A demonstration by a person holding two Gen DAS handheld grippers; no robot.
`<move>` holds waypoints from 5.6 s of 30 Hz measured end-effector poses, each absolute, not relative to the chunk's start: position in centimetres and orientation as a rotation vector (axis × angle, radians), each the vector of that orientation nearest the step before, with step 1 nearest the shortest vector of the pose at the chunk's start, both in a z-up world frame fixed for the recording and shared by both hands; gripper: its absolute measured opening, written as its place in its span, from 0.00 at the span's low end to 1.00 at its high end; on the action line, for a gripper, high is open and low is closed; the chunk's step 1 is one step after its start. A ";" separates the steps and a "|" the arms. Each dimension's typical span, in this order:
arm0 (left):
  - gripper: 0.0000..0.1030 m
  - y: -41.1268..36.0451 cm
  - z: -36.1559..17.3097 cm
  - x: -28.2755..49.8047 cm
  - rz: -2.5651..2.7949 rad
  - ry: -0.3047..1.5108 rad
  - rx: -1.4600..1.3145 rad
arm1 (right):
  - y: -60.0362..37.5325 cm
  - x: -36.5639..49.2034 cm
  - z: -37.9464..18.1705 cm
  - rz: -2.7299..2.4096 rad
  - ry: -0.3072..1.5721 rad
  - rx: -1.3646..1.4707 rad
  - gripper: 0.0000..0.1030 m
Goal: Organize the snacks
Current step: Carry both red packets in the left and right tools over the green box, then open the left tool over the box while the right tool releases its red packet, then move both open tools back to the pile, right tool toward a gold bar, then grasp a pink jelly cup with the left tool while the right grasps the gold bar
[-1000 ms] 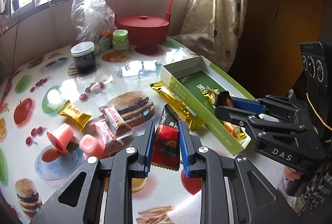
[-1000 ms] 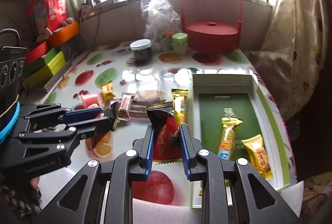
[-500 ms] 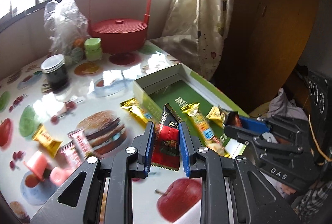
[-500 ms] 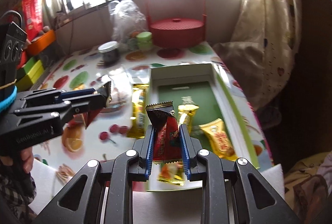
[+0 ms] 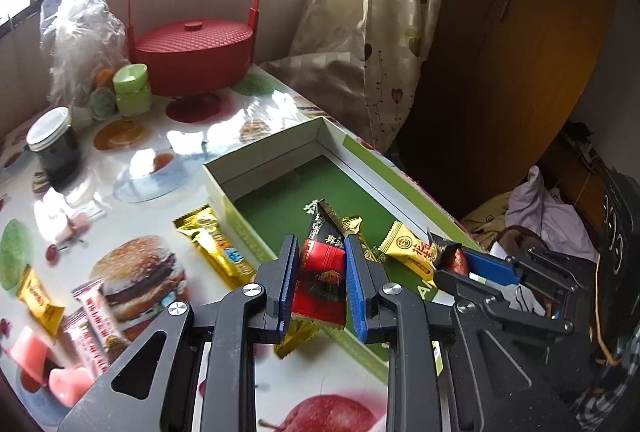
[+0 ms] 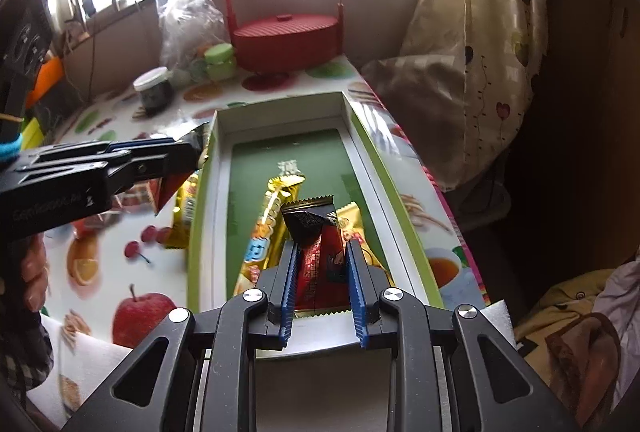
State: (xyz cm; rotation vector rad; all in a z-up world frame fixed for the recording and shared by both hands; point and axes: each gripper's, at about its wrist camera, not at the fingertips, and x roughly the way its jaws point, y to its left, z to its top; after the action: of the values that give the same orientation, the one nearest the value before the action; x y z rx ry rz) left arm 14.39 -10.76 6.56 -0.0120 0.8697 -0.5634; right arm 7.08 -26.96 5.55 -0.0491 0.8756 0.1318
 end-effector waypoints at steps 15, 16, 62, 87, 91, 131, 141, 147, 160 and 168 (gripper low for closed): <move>0.24 -12.9 4.1 15.7 -0.572 0.935 -0.005 | -27.3 7.5 3.7 0.075 0.903 -0.124 0.22; 0.24 -12.9 4.1 15.8 -0.571 0.939 -0.004 | -27.3 7.5 3.6 0.075 0.903 -0.123 0.22; 0.52 -6.4 6.9 11.6 -0.438 0.870 -0.050 | -24.5 6.9 6.5 0.115 0.821 0.003 0.54; 0.52 4.5 4.5 9.2 -0.208 0.863 -0.198 | -14.2 11.2 4.5 0.379 0.862 -0.118 0.49; 0.52 5.3 4.8 9.0 -0.196 0.849 -0.211 | -13.5 12.0 3.7 0.374 0.883 -0.139 0.47; 0.52 8.6 1.0 9.4 -0.128 0.927 -0.287 | -9.7 15.5 1.4 0.401 0.956 -0.168 0.46; 0.44 8.8 0.7 9.9 -0.118 0.918 -0.290 | -9.2 15.2 1.1 0.399 0.955 -0.198 0.27; 0.37 8.5 0.9 9.7 -0.121 0.912 -0.274 | -9.2 15.1 1.2 0.403 0.957 -0.185 0.24; 0.33 8.3 1.5 9.0 -0.131 0.894 -0.259 | -9.6 14.2 1.5 0.418 0.955 -0.151 0.21; 0.33 8.2 2.0 8.4 -0.129 0.884 -0.248 | -10.2 13.1 2.0 0.430 0.943 -0.117 0.21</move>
State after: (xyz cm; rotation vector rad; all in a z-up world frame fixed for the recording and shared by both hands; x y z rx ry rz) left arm 8.37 8.18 2.05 -0.2478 0.8839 -0.1293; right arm 13.14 -10.21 2.04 -0.1173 0.9427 0.4298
